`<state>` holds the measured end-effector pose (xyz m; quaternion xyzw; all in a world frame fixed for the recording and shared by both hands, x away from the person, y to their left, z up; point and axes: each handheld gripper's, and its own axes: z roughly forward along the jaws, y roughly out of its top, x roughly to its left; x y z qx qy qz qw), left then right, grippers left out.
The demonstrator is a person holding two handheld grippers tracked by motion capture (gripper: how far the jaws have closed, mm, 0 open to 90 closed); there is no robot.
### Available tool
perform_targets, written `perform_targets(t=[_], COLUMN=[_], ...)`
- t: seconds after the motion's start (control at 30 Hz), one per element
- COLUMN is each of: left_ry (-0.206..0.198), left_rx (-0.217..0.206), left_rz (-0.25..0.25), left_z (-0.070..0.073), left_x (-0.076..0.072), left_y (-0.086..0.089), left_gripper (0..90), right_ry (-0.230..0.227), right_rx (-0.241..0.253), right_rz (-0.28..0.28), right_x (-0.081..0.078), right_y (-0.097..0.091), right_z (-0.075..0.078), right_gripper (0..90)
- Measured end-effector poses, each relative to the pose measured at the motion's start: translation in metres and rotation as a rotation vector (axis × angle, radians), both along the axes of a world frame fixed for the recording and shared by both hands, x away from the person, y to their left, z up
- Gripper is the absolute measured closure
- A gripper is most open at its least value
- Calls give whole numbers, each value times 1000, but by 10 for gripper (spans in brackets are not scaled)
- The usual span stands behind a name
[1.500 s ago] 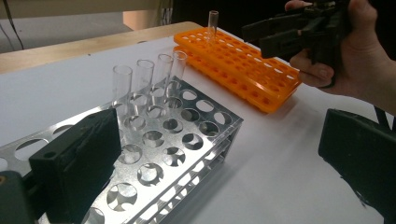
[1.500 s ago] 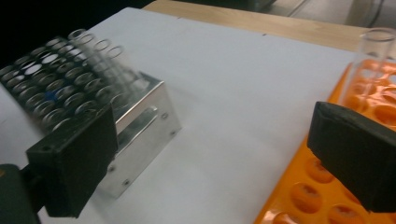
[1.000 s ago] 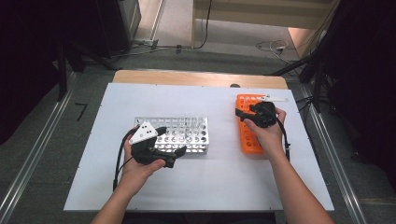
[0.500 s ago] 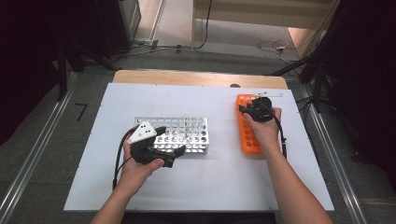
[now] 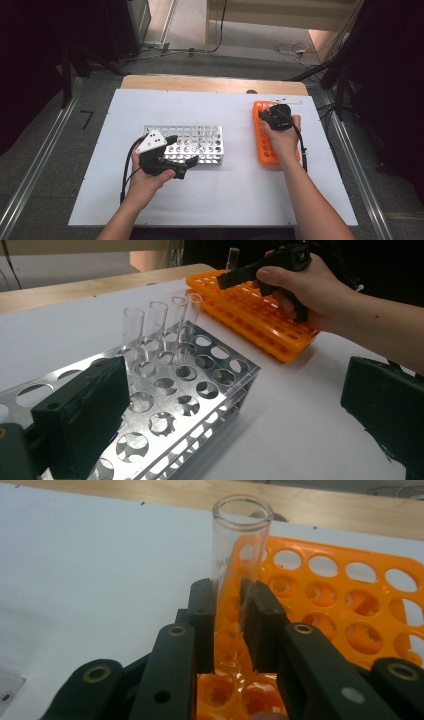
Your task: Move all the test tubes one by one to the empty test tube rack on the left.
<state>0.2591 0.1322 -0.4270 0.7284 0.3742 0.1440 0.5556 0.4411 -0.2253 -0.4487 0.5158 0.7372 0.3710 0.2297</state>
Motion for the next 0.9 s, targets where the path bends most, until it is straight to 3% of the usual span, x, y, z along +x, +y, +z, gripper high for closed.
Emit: perform_targets(t=[0.4,0.63,0.9], left_ry=[-1,-3,0], left_rx=[-2,-7,1], left_rz=[-3,-8,-11], left_z=[1,2,3], left_x=[0,-1,-2], left_y=[-2,-3,-6], left_gripper=[0,0,0], right_ry=[-126,-139,-144], right_rx=[32,63,98], right_rz=[35,96,162], right_x=[-21,-39,-66], right_y=[-5,-2,-2], right_z=[23,34,34], right_gripper=[738,738,738])
